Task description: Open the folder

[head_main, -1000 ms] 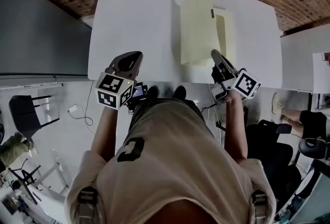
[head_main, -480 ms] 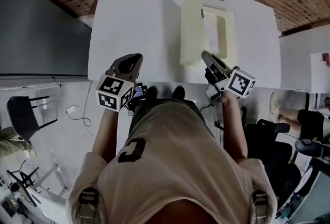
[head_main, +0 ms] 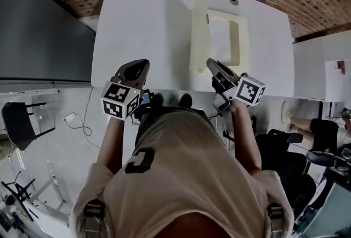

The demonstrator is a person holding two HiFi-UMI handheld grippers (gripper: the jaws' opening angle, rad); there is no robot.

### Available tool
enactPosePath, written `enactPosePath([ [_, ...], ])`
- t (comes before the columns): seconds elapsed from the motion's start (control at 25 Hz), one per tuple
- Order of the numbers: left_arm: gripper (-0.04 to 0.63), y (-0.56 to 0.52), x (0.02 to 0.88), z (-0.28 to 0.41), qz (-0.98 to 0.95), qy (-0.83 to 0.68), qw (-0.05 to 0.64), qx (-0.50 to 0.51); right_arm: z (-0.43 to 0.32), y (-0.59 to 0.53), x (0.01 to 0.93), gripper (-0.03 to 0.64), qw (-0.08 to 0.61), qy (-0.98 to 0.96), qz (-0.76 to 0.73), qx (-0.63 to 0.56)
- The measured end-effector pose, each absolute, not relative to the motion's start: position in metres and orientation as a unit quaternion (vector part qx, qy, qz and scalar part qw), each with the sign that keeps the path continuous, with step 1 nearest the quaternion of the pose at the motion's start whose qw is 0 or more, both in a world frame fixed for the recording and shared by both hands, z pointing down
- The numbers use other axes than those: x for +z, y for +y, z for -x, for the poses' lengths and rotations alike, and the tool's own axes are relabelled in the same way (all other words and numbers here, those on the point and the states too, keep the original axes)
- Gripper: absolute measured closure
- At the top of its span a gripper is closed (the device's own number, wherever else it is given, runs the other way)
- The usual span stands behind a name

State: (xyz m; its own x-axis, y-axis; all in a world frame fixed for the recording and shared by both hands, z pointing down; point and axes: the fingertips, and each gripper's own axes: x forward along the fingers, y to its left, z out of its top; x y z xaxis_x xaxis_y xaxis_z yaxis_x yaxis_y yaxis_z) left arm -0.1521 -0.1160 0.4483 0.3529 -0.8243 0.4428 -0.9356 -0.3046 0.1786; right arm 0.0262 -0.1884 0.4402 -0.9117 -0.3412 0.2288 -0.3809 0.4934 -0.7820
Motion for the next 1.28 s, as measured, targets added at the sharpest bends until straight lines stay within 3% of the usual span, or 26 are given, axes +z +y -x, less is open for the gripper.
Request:
enactPosePath([
  [1.28,0.592,-0.107,0.45,0.19,-0.782,-0.569,0.215,0.134,0.044,-0.165,0.469,0.607,0.099,-0.878,-0.15,0.444],
])
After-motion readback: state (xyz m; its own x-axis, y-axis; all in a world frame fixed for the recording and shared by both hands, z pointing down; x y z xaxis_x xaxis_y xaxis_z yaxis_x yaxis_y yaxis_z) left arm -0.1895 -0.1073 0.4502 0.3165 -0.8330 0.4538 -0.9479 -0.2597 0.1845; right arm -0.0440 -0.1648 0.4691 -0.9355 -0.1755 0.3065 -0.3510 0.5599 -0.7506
